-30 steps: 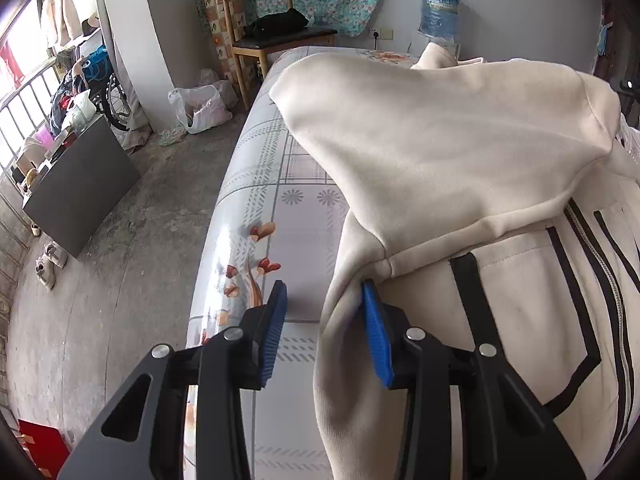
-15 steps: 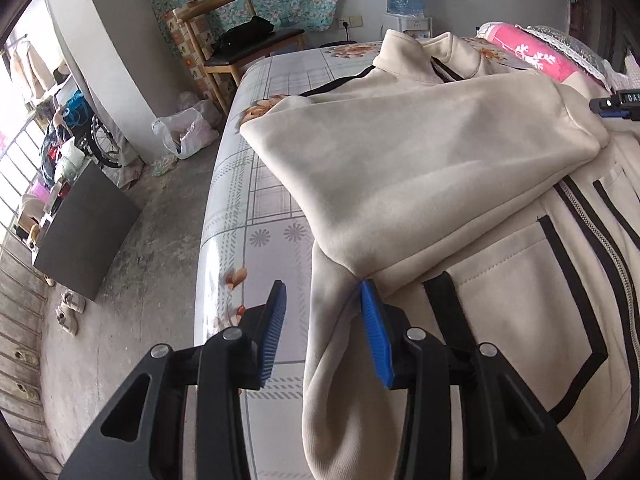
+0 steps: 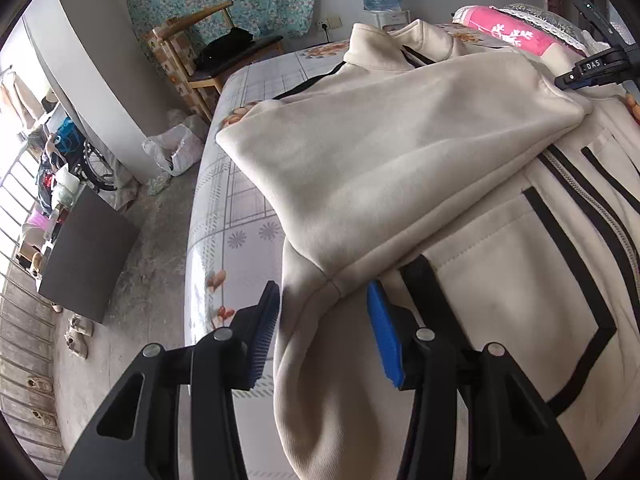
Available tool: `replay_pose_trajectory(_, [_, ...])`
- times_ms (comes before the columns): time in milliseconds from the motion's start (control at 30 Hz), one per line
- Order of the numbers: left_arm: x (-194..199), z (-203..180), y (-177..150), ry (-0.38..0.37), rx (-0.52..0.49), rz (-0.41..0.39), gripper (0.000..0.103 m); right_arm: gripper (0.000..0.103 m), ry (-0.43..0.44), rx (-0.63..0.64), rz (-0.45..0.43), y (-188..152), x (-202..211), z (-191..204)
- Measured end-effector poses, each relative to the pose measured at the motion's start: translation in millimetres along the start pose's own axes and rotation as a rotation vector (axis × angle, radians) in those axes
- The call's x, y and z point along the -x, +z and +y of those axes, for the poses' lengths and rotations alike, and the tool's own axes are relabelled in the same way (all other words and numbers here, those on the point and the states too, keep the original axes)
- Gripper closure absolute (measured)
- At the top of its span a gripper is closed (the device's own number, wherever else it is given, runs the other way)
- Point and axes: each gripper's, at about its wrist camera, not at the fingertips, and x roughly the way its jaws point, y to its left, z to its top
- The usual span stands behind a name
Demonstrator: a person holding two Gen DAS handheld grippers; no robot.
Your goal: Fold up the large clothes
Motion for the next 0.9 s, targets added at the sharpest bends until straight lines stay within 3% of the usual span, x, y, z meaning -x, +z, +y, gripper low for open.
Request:
replay_pose_trajectory(33, [-1.6,-0.4,2.2,0.025,-0.006,-0.007,0.059,0.099,0.005,-0.002,0.013,0.1,-2.0,1.1])
replay_pose_trajectory(133, [-2.5,1.8,4.8,0.043,0.001,-0.019,0.08,0.103,-0.024,0.011,-0.007,-1.1,0.1,6.7])
replay_pose_trajectory(233, [6.9,9.9,3.8,0.065,0.026,-0.06,0.09,0.103,0.049,-0.006,-0.04,-0.4,14.2,12.9])
replay_pose_trajectory(433, [14.5,39.3,-4.1,0.044,0.114,-0.067,0.091,0.103,0.203,-0.007,-0.098,-1.9,45.4,31.3])
replay_pose_trajectory(633, [3.4,48.2,-18.6,-0.018,0.157,0.017,0.089,0.103,0.129,-0.006,0.006,-18.4,14.4,17.3])
replay_pose_trajectory(733, [17.4,67.5,-18.9,-0.146,0.237,0.024,0.088,0.102,0.165,-0.049,0.042,-26.7,7.9,-1.9])
replay_pose_trajectory(833, [35.6,93.8,-14.8,-0.272,0.345,-0.033,0.078,0.094,0.226,-0.078,0.041,-25.6,11.2,-14.1])
replay_pose_trajectory(900, [34.8,108.9,-2.1,-0.315,0.426,-0.048,0.074,0.066,0.252,-0.074,0.041,-21.8,11.9,-14.5])
